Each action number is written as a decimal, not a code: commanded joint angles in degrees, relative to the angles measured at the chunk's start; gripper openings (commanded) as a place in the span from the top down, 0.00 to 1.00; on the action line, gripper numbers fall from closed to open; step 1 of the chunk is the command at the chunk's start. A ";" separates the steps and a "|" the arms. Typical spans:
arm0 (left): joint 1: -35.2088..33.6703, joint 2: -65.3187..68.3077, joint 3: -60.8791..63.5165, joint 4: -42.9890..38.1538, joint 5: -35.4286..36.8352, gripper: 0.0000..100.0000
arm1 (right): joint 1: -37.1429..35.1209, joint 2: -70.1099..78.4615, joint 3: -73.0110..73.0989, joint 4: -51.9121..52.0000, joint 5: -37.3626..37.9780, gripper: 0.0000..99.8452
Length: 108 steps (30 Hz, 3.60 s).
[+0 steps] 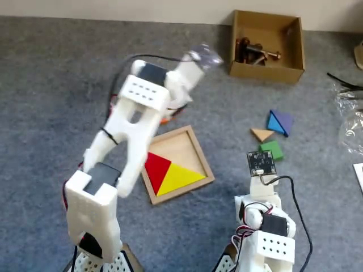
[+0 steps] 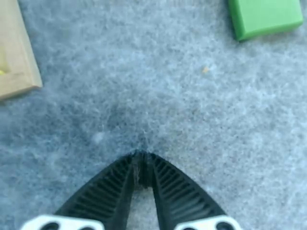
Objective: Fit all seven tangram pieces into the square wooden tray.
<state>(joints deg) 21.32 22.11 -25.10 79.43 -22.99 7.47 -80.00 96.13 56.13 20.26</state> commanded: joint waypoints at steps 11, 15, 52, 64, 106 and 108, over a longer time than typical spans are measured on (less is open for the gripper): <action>1.71 12.09 -2.86 -20.84 7.03 0.99 | 1.71 0.13 1.19 -1.63 0.70 0.99; 1.63 14.90 -2.86 -25.58 7.12 0.99 | 1.71 0.13 1.19 -1.63 0.70 0.99; -4.53 19.74 0.57 -22.42 7.12 0.99 | 1.63 0.13 1.19 -1.54 0.70 0.99; -8.13 19.74 0.22 -16.70 6.77 0.99 | 1.71 0.13 1.19 -1.54 0.70 0.99; -22.11 9.89 -6.37 -3.60 6.68 0.99 | 1.71 0.13 1.19 -1.54 0.70 0.99; -23.52 9.45 -6.55 -1.14 6.68 0.99 | 1.71 0.13 1.19 -1.54 0.70 0.99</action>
<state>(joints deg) 0.31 36.44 -28.62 75.03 -16.31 7.47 -80.00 96.13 56.13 20.26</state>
